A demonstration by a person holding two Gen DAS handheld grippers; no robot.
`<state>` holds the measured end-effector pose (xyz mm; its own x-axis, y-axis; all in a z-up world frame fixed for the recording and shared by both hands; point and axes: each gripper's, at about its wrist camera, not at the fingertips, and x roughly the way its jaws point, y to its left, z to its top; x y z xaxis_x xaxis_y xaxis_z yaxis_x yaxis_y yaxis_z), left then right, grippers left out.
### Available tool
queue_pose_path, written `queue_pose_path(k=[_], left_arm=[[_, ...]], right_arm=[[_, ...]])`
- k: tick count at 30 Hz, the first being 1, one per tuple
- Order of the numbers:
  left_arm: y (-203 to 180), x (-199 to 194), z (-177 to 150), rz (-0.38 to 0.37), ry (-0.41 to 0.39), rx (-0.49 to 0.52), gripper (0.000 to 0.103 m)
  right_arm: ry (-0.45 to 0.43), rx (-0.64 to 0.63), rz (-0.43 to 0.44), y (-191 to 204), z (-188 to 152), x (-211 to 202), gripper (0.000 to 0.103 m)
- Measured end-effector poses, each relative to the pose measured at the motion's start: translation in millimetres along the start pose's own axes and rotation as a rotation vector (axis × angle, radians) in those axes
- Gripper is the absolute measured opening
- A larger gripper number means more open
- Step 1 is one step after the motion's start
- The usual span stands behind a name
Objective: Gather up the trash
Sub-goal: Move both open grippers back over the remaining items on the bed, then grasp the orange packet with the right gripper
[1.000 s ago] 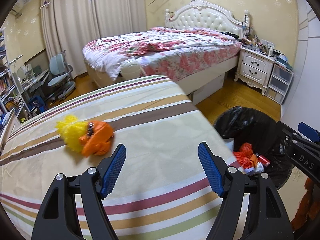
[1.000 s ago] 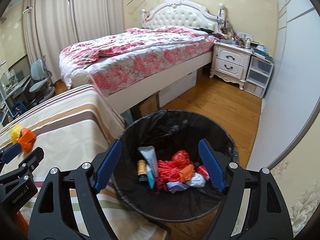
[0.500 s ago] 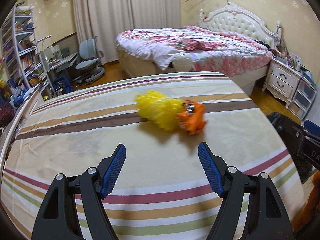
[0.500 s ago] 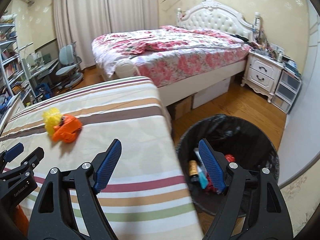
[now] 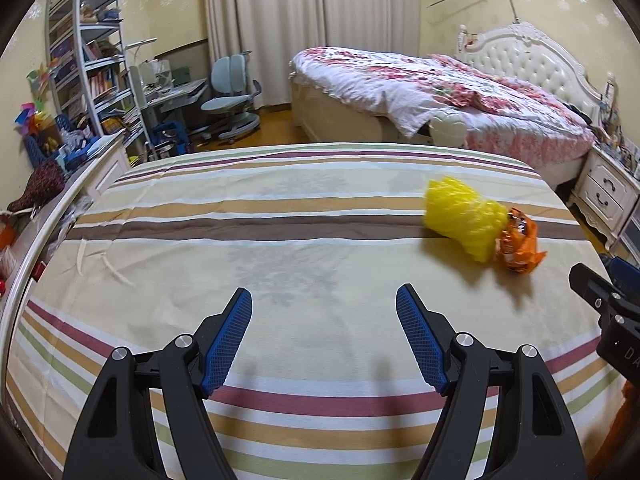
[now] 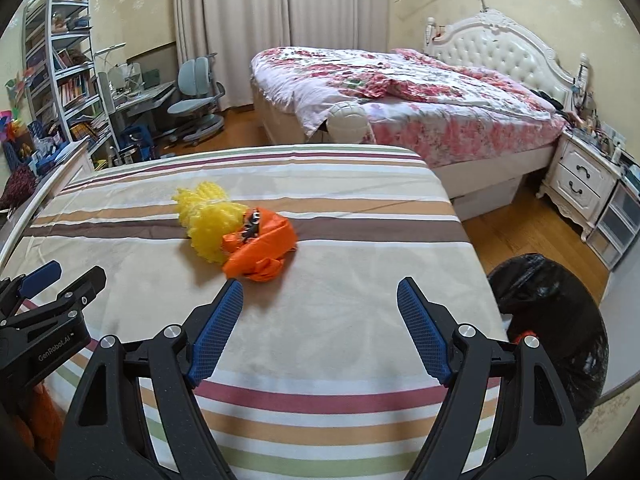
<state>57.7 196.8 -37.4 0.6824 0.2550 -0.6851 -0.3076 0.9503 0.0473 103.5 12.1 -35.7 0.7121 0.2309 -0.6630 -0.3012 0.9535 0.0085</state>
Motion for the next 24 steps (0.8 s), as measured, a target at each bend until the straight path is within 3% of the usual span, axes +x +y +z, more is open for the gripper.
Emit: queue_pose_path(k=[7, 17, 20, 22, 24], left_arm=[[23, 6, -1, 0.026, 0.014, -0.04, 0.073], [31, 12, -3, 0.019, 0.032, -0.054, 0.073], [30, 13, -3, 0.016, 0.032, -0.045, 0.073], [28, 14, -2, 0.012, 0.031, -0.042, 0.073], [25, 15, -1, 0.008, 0.031, -0.038, 0.073]], right_arm=[[0.032, -0.038, 0.015, 31, 7, 20, 0.078], [0.086, -0.035, -0.033, 38, 18, 48, 0.077], [0.093, -0.019, -0.025, 34, 20, 50, 0.067], [0.101, -0.014, -0.014, 32, 22, 52, 0.053], [0.111, -0.008, 0.003, 29, 23, 55, 0.049]])
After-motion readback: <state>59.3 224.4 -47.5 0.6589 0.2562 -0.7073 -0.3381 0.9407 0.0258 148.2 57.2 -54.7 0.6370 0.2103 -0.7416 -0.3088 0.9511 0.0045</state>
